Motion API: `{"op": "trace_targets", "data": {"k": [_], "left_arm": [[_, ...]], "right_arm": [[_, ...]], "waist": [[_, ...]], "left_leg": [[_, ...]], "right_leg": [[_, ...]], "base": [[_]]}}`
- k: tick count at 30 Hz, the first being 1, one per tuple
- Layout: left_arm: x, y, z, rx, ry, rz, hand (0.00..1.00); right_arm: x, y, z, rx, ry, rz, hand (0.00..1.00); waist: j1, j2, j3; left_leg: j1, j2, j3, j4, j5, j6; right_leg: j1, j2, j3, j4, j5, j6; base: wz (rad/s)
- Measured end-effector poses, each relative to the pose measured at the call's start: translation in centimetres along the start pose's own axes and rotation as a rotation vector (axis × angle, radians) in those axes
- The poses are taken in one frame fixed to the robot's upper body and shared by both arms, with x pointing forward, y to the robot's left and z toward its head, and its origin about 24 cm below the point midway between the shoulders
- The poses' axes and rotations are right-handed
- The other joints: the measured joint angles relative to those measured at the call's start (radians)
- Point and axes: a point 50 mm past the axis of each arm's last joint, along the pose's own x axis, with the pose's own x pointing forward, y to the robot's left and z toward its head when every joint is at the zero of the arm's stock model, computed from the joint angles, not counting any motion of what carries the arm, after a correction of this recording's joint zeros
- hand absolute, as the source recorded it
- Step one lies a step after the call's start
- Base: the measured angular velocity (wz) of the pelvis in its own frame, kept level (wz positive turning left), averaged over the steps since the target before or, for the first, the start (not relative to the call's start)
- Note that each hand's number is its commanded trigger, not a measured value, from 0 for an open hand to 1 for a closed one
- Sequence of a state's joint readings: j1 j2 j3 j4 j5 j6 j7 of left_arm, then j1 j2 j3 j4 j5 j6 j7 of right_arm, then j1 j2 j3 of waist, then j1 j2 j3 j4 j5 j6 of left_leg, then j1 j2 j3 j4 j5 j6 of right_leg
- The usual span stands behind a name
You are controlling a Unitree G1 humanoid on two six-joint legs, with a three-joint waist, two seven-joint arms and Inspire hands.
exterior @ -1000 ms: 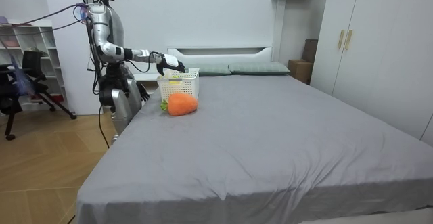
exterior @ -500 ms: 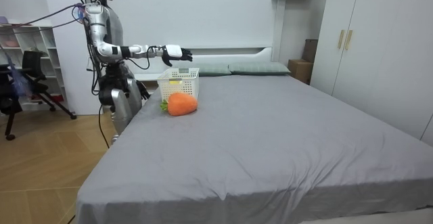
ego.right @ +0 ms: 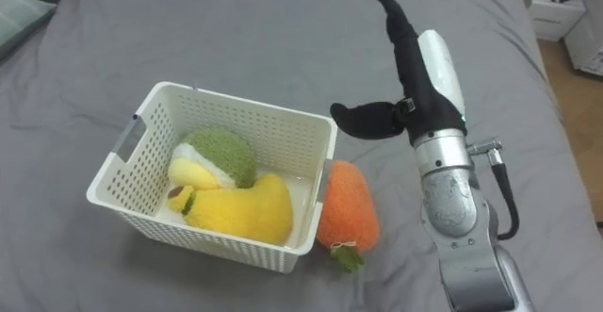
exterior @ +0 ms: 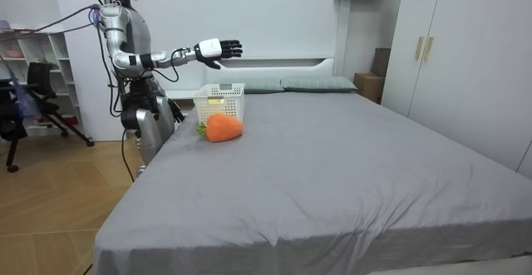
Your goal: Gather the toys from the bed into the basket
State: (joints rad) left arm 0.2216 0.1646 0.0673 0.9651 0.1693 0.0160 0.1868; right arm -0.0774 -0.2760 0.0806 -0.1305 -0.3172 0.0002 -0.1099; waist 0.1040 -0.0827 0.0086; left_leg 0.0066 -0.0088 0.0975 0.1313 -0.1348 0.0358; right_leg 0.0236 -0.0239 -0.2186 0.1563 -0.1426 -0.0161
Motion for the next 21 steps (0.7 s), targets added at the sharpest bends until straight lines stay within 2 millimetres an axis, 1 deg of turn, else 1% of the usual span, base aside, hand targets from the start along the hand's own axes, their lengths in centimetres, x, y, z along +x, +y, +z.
{"op": "trace_targets", "data": {"k": [2, 6, 8, 10, 13, 15, 21], "left_arm": [[-0.1, 0.0, -0.2, 0.001, 0.005, -0.001, 0.00], [-0.2, 0.1, -0.7, -0.004, 0.019, 0.002, 0.00], [-0.2, -0.1, -0.9, -0.004, 0.028, -0.001, 0.00], [-0.3, -0.1, -1.2, -0.003, 0.038, 0.000, 0.00], [-0.4, -0.3, -1.3, -0.010, 0.041, -0.004, 0.00], [-0.4, -0.5, -1.2, -0.013, 0.041, -0.009, 0.00], [-0.5, -1.0, -1.1, -0.054, 0.045, -0.020, 0.00]], "right_arm": [[0.0, -0.4, -0.1, -0.002, 0.005, -0.016, 0.00], [0.0, -1.4, -0.4, -0.005, 0.017, -0.072, 0.00], [0.0, -1.7, -0.9, 0.004, 0.033, -0.089, 0.00], [-0.2, -1.5, -2.2, 0.014, 0.084, -0.100, 0.00], [-0.9, -1.1, -3.8, 0.022, 0.160, -0.087, 0.00], [-1.1, -0.9, -4.3, 0.028, 0.182, -0.081, 0.00], [-1.2, -0.8, -4.6, 0.070, 0.200, -0.083, 0.00]], "waist": [[-0.013, 0.001, -0.0005], [-0.030, 0.007, -0.0043], [-0.038, 0.009, -0.0082], [-0.046, 0.009, -0.0105], [-0.047, 0.012, -0.0106], [-0.046, 0.016, -0.0095], [-0.048, 0.017, -0.0097]], "left_leg": [[-0.001, 0.000, -0.001, 0.002, 0.000, 0.001], [0.000, 0.000, 0.004, 0.004, -0.001, 0.001], [0.002, 0.000, 0.005, 0.004, -0.001, 0.001], [0.005, 0.000, 0.006, 0.004, -0.001, 0.001], [0.004, 0.000, 0.008, 0.004, -0.001, 0.001], [0.003, -0.001, 0.009, 0.004, -0.001, 0.001], [0.004, -0.002, 0.012, 0.002, -0.001, 0.002]], "right_leg": [[0.000, -0.001, -0.002, 0.004, 0.000, 0.000], [-0.003, -0.003, 0.001, 0.012, 0.000, 0.000], [-0.002, -0.003, 0.001, 0.012, 0.000, 0.000], [0.002, -0.003, 0.001, 0.012, 0.000, 0.000], [0.003, -0.004, 0.000, 0.012, 0.000, 0.000], [0.002, -0.004, 0.002, 0.010, -0.001, 0.001], [0.006, -0.003, 0.002, -0.004, -0.001, 0.001]], "base": [[0.00], [-0.03], [0.00], [0.00], [0.00], [0.00], [0.01]]}}
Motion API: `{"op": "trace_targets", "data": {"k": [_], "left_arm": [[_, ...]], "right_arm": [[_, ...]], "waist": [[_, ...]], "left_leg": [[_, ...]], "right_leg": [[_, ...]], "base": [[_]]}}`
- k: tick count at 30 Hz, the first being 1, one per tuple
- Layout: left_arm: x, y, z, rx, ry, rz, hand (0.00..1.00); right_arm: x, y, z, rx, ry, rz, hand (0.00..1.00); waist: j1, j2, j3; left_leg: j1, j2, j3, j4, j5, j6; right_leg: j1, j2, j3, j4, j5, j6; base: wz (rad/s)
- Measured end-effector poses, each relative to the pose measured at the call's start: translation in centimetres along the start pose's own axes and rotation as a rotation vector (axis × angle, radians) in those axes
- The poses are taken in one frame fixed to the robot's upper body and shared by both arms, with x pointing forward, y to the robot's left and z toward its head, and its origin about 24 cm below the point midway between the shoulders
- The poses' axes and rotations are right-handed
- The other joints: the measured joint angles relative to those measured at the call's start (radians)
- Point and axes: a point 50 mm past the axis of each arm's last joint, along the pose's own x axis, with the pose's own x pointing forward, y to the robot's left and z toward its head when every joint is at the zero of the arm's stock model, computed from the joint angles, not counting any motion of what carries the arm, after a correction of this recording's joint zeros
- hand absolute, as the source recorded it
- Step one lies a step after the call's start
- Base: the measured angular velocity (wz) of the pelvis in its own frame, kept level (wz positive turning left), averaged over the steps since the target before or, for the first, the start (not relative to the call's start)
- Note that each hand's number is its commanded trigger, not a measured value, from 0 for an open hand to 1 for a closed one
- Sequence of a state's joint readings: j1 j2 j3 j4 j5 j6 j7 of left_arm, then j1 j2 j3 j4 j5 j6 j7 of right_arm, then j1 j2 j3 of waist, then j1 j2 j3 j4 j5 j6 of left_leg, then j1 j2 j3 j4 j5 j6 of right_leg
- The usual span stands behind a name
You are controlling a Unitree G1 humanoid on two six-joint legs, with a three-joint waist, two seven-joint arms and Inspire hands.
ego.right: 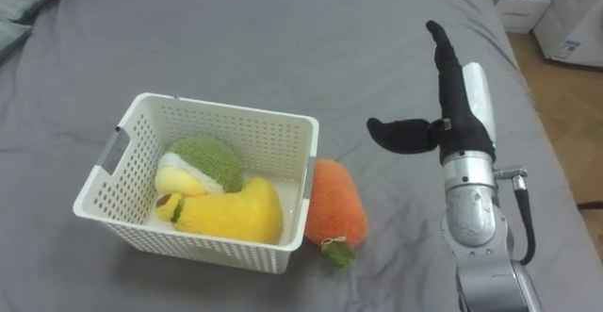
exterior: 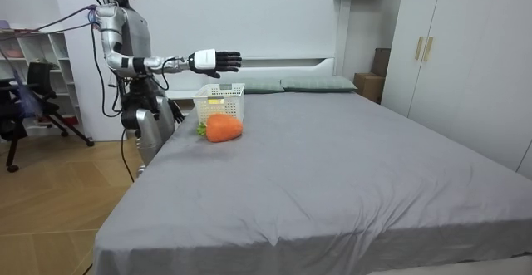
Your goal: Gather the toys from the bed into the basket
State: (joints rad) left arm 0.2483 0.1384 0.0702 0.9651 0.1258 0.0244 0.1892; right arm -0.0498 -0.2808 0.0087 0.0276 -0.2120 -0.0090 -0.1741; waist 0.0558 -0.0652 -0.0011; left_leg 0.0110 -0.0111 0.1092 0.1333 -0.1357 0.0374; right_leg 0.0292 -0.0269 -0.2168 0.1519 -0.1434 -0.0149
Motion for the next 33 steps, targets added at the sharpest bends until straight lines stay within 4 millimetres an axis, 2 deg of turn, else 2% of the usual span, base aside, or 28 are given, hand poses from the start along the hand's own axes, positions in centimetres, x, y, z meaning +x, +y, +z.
{"op": "trace_targets", "data": {"k": [2, 11, 16, 26, 30, 33], "left_arm": [[0.0, -0.2, 0.1, -0.009, -0.002, -0.006, 0.00], [0.1, -0.2, 0.7, 0.019, -0.022, -0.013, 0.00], [0.5, -0.6, 1.8, 0.001, -0.034, -0.033, 0.00], [0.6, -0.8, 3.0, 0.012, -0.065, -0.043, 0.00], [0.6, -0.9, 3.0, 0.025, -0.068, -0.049, 0.00], [0.7, -0.9, 3.2, 0.030, -0.070, -0.052, 0.00]], "right_arm": [[0.0, 0.2, -0.2, 0.022, 0.011, -0.008, 0.00], [-1.0, 2.3, -4.5, 0.015, 0.202, 0.079, 0.00], [-2.4, 4.1, -7.3, -0.005, 0.333, 0.152, 0.00], [-2.7, 5.6, -7.3, -0.019, 0.326, 0.220, 0.00], [-3.5, 6.7, -8.6, -0.048, 0.381, 0.304, 0.00], [-3.8, 7.1, -8.8, -0.060, 0.391, 0.347, 0.00]], "waist": [[0.002, 0.000, 0.0009], [0.007, 0.001, 0.0038], [0.030, 0.007, 0.0075], [0.034, 0.014, 0.0110], [0.031, 0.017, 0.0135], [0.031, 0.017, 0.0139]], "left_leg": [[-0.002, 0.000, -0.003, -0.001, 0.000, 0.000], [-0.032, 0.000, -0.005, -0.002, -0.001, 0.001], [-0.055, 0.000, -0.005, -0.002, -0.001, 0.001], [-0.109, 0.000, -0.018, 0.002, 0.000, 0.000], [-0.112, -0.002, -0.024, 0.002, 0.000, 0.000], [-0.115, -0.002, -0.026, 0.002, 0.000, 0.000]], "right_leg": [[-0.001, -0.001, -0.005, -0.002, 0.000, 0.000], [-0.031, -0.001, -0.003, -0.001, -0.001, 0.001], [-0.055, 0.000, -0.002, 0.001, 0.000, 0.001], [-0.102, -0.001, -0.014, 0.001, 0.000, 0.000], [-0.103, -0.002, -0.018, 0.000, 0.000, 0.000], [-0.104, -0.002, -0.019, 0.000, 0.000, 0.000]], "base": [[0.03], [0.00], [0.00], [0.03], [0.03], [0.01]]}}
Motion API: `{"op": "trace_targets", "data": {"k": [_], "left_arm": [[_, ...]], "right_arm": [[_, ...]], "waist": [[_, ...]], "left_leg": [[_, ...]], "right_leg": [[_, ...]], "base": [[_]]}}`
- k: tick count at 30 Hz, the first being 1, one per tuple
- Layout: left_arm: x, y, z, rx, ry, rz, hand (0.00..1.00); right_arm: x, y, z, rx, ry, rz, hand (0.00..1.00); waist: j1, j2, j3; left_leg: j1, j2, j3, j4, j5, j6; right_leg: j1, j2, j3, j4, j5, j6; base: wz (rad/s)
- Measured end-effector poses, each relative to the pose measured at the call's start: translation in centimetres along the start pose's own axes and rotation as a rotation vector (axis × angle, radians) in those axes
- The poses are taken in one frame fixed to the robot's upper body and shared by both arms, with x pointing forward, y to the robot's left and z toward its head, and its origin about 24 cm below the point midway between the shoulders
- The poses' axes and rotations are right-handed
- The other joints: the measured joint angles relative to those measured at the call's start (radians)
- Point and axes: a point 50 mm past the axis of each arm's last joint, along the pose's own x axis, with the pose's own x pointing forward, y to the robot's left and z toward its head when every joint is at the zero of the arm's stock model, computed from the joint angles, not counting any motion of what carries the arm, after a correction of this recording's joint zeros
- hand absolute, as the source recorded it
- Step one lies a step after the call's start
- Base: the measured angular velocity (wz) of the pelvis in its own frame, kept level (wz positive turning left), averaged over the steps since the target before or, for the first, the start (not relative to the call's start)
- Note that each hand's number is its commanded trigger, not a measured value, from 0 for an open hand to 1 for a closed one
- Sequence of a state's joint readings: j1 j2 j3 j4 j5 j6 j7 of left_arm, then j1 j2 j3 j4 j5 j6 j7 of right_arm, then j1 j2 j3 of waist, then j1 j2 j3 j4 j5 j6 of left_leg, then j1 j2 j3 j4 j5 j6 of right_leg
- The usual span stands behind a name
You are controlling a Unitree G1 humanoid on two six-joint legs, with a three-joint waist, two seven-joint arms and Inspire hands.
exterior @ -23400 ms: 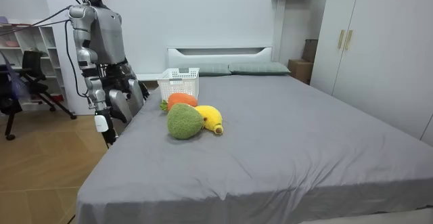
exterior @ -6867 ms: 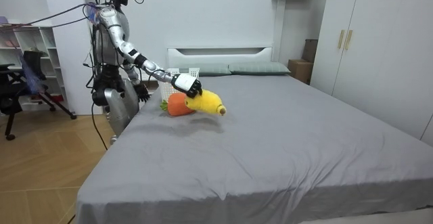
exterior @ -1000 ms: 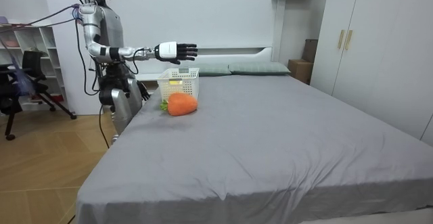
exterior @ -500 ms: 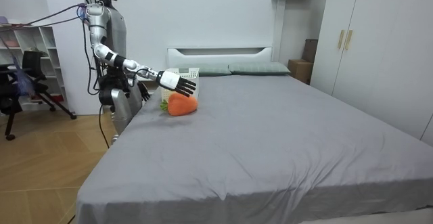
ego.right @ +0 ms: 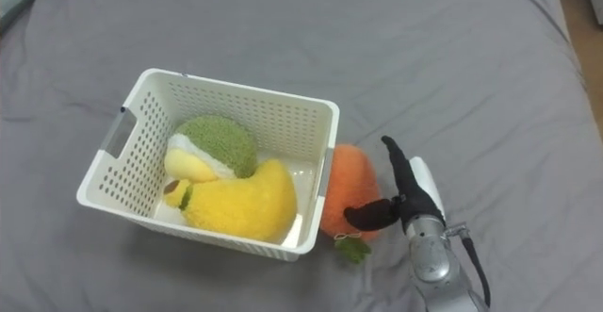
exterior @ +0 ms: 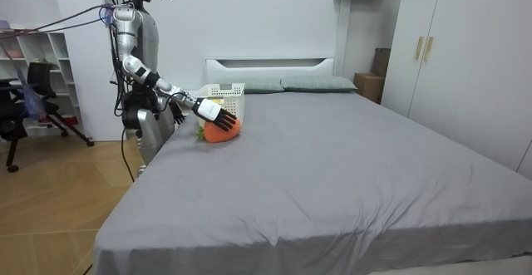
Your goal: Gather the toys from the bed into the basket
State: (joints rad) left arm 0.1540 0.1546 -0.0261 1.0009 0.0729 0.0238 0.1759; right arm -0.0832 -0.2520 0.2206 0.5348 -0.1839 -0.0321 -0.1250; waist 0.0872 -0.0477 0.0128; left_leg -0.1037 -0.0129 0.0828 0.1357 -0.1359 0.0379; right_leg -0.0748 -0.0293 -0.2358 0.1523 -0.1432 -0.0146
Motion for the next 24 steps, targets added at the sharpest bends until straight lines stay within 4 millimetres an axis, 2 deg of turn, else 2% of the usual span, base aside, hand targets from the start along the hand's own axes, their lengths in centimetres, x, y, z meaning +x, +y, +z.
{"op": "trace_targets", "data": {"k": [12, 24], "left_arm": [[0.33, 0.06, 0.45, 0.002, 0.007, -0.019, 0.00], [0.57, 0.33, 0.66, 0.012, 0.014, -0.025, 0.00]], "right_arm": [[0.06, 0.51, 0.29, -0.111, -0.020, 0.060, 0.00], [0.07, 0.75, 0.32, -0.143, -0.022, 0.099, 0.00]], "waist": [[0.001, -0.006, -0.0009], [0.000, -0.010, -0.0016]], "left_leg": [[-0.007, -0.001, -0.005, 0.002, 0.000, 0.000], [-0.009, -0.001, -0.009, 0.010, 0.000, 0.000]], "right_leg": [[0.001, 0.000, -0.004, -0.001, 0.000, 0.000], [0.001, -0.002, -0.011, -0.001, 0.000, 0.000]], "base": [[0.00], [0.00]]}}
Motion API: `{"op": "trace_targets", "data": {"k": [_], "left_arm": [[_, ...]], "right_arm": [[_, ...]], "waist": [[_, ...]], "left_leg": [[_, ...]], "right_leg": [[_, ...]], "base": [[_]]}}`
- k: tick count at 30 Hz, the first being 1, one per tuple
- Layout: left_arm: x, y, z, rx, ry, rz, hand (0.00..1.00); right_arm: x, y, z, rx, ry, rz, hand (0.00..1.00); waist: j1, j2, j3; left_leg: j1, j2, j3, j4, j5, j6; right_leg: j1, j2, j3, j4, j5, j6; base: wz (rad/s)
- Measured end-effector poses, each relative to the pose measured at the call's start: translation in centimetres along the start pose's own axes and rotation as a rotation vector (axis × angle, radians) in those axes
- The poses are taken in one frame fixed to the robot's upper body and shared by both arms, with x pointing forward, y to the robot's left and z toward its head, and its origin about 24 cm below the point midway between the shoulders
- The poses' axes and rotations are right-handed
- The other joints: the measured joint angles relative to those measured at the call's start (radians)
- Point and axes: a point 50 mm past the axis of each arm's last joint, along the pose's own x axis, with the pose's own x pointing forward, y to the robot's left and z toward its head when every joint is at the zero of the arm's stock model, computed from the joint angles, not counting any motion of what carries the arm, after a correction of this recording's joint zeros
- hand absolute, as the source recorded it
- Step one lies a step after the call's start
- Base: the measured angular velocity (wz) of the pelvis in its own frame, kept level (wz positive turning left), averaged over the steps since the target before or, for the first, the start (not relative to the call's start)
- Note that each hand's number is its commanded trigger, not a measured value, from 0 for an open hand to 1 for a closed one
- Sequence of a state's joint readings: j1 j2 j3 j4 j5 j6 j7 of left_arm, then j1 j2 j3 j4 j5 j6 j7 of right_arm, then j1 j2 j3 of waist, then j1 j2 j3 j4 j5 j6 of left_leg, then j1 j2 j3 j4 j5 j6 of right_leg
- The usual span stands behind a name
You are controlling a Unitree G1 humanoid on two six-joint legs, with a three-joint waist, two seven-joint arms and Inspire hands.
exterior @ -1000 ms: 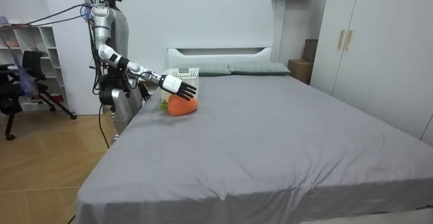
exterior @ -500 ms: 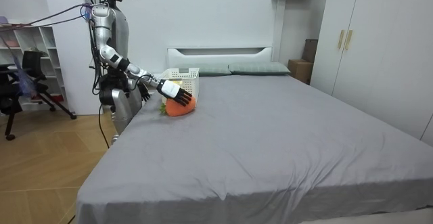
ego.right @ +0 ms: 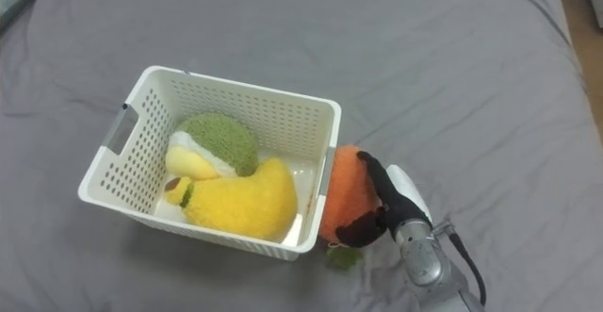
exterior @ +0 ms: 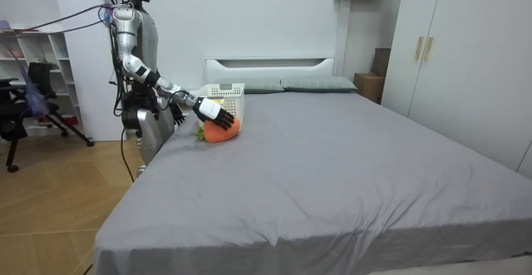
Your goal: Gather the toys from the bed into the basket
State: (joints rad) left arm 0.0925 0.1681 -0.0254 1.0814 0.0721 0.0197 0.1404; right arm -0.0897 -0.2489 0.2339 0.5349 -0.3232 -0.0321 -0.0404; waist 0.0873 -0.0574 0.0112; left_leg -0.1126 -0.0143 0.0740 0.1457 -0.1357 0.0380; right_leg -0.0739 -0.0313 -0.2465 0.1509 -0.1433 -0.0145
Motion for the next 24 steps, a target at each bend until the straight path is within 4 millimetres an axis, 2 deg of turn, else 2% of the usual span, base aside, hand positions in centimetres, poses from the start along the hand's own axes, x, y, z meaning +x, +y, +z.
{"op": "trace_targets", "data": {"k": [8, 11, 15, 23, 24], "left_arm": [[0.0, 0.0, 0.3, 0.007, -0.008, -0.002, 0.00], [0.1, 0.0, 0.6, 0.004, -0.019, -0.006, 0.00], [0.1, 0.0, 0.9, 0.004, -0.033, -0.008, 0.00], [0.1, -0.2, 1.5, 0.004, -0.050, -0.008, 0.00], [0.1, -0.2, 1.6, 0.010, -0.055, -0.009, 0.00]], "right_arm": [[0.6, 0.7, -0.3, -0.010, 0.032, 0.032, 0.00], [0.8, 0.7, -0.6, -0.017, 0.052, 0.040, 0.00], [1.3, 0.6, -0.9, -0.027, 0.082, 0.047, 0.00], [2.3, -0.1, -1.2, -0.024, 0.137, 0.041, 0.00], [2.4, -0.2, -1.3, -0.017, 0.144, 0.034, 0.29]], "waist": [[0.006, 0.000, -0.0001], [0.025, -0.002, -0.0011], [0.034, -0.007, -0.0034], [0.050, -0.005, -0.0023], [0.052, -0.002, -0.0007]], "left_leg": [[-0.005, -0.001, -0.005, 0.006, 0.000, 0.000], [-0.006, -0.001, -0.006, 0.007, 0.000, 0.000], [-0.017, -0.001, -0.011, 0.012, 0.000, 0.000], [-0.031, -0.002, -0.028, 0.021, 0.000, 0.000], [-0.032, -0.002, -0.030, 0.021, 0.000, 0.000]], "right_leg": [[-0.001, 0.000, -0.004, -0.001, 0.000, 0.000], [-0.001, 0.000, -0.005, 0.000, 0.000, 0.000], [-0.007, 0.000, -0.008, 0.001, 0.000, 0.000], [-0.011, -0.001, -0.034, 0.003, 0.000, 0.000], [-0.010, -0.002, -0.038, 0.003, 0.000, 0.000]], "base": [[0.00], [0.00], [0.02], [0.07], [0.06]]}}
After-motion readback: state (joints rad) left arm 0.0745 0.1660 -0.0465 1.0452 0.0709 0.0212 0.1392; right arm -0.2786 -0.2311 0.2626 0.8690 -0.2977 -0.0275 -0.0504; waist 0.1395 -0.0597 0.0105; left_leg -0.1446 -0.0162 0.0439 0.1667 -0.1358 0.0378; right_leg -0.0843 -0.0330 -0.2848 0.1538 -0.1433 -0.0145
